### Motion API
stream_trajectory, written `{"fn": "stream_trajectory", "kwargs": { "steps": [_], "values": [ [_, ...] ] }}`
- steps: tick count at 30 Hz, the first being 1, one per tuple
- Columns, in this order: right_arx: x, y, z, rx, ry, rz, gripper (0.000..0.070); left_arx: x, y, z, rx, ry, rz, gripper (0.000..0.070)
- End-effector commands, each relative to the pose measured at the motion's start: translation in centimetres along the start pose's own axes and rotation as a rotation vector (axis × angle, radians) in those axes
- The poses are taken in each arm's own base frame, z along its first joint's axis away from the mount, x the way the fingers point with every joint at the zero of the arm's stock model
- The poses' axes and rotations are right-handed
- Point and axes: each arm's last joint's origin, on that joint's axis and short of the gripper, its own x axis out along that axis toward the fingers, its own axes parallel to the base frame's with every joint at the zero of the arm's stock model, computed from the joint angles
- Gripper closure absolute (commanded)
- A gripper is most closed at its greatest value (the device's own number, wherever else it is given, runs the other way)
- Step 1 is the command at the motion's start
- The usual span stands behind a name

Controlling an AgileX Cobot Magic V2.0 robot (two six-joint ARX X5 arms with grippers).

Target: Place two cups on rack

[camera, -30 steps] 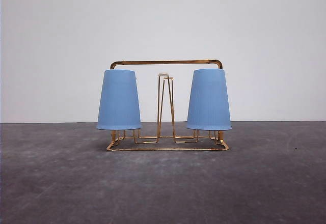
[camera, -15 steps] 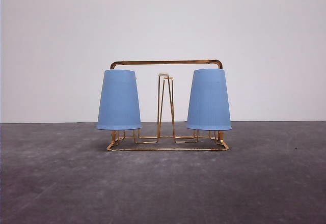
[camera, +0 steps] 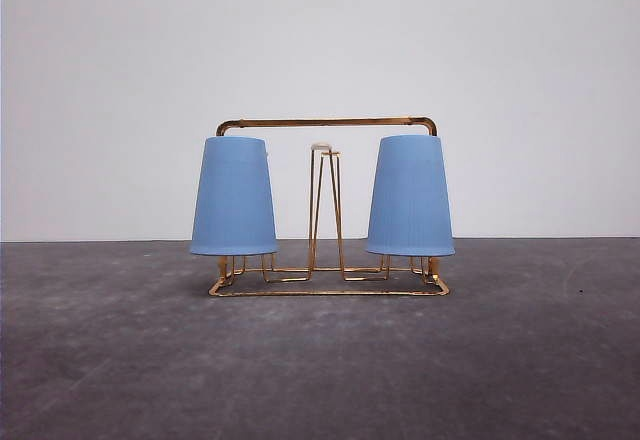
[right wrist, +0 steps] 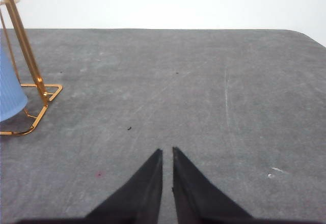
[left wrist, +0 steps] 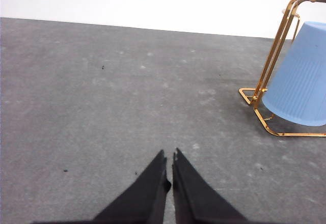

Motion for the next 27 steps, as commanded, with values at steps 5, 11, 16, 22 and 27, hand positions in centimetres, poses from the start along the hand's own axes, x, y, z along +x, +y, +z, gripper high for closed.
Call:
{"fn": "stream_trajectory", "kwargs": {
  "steps": [5,11,16,22,27],
  "values": [
    [0.03,0.00,0.01,0.011,-0.009,-0.001,0.0668,0.15,0.07,-0.36,0.009,0.002,0.005,0.0700],
    [0.03,0.00,0.01,0.011,-0.009,0.000,0.0668,0.15,0.06,-0.36,0.010,0.002,0.005,0.0700],
    [0.03,0.00,0.01,0.011,-0.009,-0.001,0.0667,0.15,0.06,-0.36,0.010,0.002,0.005,0.0700],
    [0.03,0.00,0.01,0.011,-0.009,-0.001,0.0667,0.14,0.07,-0.35,0.010,0.001,0.005,0.0700],
    [0.03,0.00,0.01,0.011,-0.009,-0.001,0.0668,0.15,0.07,-0.36,0.010,0.002,0.005,0.0700]
  ]
}}
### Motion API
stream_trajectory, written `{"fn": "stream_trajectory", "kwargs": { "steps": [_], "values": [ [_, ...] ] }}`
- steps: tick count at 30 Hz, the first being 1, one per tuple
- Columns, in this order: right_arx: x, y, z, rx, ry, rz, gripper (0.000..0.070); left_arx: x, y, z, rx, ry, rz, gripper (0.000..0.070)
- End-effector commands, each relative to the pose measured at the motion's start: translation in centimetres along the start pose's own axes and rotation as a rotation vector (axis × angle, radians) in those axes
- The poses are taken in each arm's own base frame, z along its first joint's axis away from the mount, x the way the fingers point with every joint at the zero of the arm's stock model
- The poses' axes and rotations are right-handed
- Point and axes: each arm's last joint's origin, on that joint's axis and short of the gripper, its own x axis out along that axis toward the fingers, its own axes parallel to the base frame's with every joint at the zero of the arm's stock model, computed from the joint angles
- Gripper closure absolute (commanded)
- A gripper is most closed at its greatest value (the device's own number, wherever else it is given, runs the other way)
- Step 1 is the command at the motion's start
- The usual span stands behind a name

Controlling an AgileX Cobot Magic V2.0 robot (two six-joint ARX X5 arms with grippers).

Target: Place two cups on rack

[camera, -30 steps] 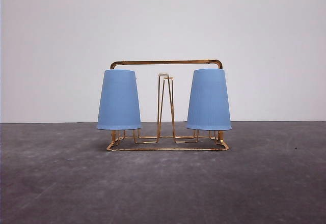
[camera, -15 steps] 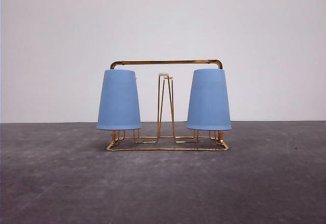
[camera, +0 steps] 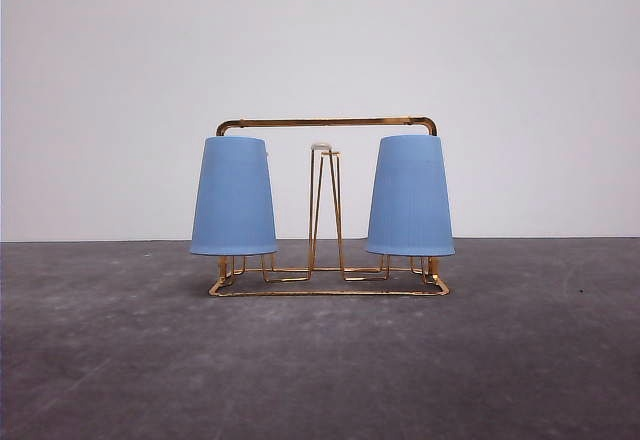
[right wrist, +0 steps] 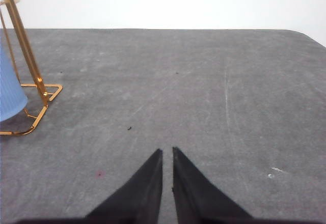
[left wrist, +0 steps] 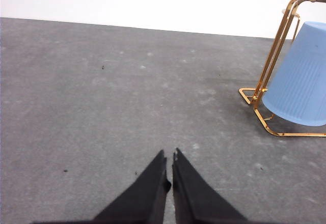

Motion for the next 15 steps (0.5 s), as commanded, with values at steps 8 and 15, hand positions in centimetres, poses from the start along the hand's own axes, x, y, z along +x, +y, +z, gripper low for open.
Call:
{"fn": "stream_trajectory", "kwargs": {
  "steps": [8,15],
  "values": [
    [0.03,0.00,0.01,0.011,-0.008,-0.001,0.0668,0.15,0.07,-0.36,0.009,0.002,0.005,0.0700],
    [0.03,0.00,0.01,0.011,-0.009,-0.001,0.0667,0.15,0.07,-0.36,0.009,0.002,0.005,0.0700]
  ]
}}
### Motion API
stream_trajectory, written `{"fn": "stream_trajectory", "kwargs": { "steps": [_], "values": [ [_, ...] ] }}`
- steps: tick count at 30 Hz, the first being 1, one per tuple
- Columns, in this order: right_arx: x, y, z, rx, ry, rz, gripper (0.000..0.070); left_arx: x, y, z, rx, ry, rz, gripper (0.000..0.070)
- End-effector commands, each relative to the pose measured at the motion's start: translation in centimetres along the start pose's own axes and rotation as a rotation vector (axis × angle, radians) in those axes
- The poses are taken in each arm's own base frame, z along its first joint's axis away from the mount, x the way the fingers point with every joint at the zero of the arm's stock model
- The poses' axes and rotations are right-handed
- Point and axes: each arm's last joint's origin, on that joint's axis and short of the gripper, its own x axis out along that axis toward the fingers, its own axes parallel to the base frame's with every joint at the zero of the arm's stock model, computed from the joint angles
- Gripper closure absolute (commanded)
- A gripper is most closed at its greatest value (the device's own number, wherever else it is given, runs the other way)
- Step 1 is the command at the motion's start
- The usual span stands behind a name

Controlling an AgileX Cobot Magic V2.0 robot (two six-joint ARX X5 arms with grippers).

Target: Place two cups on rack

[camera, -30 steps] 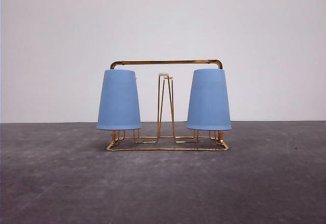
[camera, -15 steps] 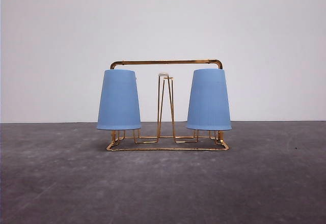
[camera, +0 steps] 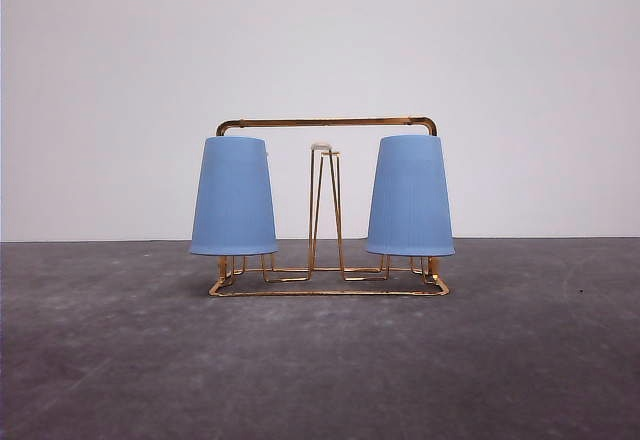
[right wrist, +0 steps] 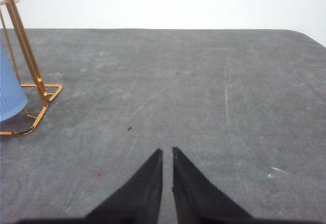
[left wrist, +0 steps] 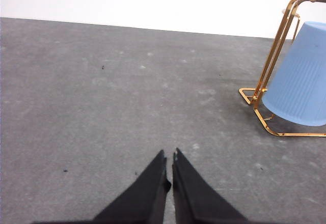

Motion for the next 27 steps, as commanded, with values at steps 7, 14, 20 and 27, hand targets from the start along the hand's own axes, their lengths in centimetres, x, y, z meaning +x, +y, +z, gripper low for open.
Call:
{"fn": "stream_trajectory", "kwargs": {
  "steps": [7,14,20,27],
  "values": [
    [0.03,0.00,0.01,0.011,-0.009,-0.001,0.0668,0.15,0.07,-0.36,0.009,0.002,0.005,0.0700],
    [0.03,0.00,0.01,0.011,-0.009,-0.001,0.0668,0.15,0.07,-0.36,0.010,0.002,0.005,0.0700],
    [0.03,0.00,0.01,0.011,-0.009,0.000,0.0668,0.14,0.07,-0.35,0.010,0.001,0.005,0.0700],
    [0.03,0.00,0.01,0.011,-0.008,-0.001,0.0668,0.15,0.07,-0.36,0.009,0.002,0.005,0.0700]
  ]
}}
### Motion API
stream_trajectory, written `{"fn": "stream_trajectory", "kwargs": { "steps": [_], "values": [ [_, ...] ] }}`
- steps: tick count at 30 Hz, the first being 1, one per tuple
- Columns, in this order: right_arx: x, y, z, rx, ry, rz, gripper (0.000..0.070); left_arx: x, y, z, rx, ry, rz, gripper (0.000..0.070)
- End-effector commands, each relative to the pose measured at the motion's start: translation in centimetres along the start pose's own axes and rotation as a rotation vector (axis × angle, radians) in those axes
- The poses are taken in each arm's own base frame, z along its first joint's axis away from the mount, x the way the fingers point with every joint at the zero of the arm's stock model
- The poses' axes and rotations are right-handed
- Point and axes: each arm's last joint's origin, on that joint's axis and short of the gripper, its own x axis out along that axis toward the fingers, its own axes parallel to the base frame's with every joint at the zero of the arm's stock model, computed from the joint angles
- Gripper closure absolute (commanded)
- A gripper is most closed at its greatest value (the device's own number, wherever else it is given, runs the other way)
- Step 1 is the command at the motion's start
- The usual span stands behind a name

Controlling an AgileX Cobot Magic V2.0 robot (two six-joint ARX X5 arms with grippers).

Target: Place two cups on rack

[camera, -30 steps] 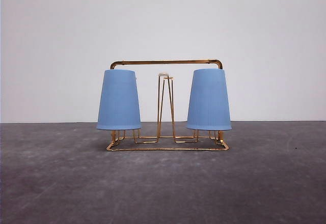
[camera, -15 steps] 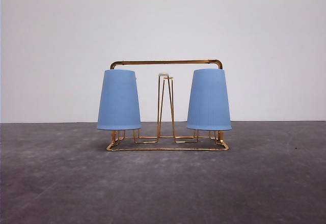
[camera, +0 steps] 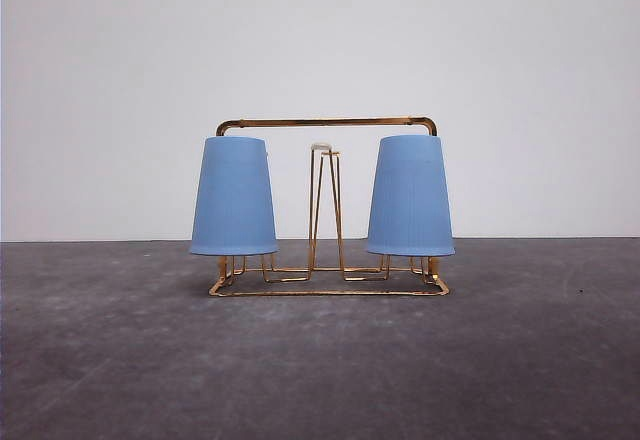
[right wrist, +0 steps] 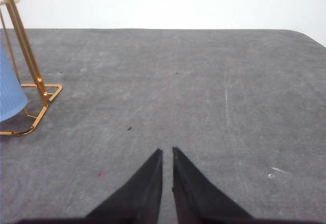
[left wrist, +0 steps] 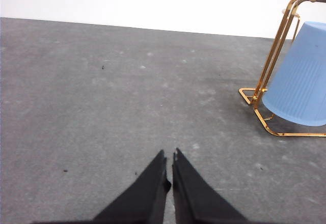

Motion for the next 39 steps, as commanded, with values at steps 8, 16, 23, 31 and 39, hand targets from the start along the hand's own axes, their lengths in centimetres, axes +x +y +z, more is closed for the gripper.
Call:
{"fn": "stream_trajectory", "kwargs": {
  "steps": [8,16,23,31,39],
  "values": [
    [0.03,0.00,0.01,0.011,-0.009,-0.001,0.0668,0.15,0.07,-0.36,0.010,0.002,0.005,0.0700],
    [0.03,0.00,0.01,0.011,-0.009,-0.001,0.0668,0.15,0.07,-0.36,0.009,0.002,0.005,0.0700],
    [0.03,0.00,0.01,0.011,-0.009,-0.001,0.0668,0.15,0.06,-0.36,0.010,0.002,0.005,0.0700],
    [0.03,0.00,0.01,0.011,-0.008,-0.001,0.0668,0.14,0.07,-0.36,0.010,0.001,0.005,0.0700],
    [0.03,0.00,0.01,0.011,-0.008,-0.001,0.0668,0.15,0.07,-0.36,0.009,0.002,0.005,0.0700]
  ]
}}
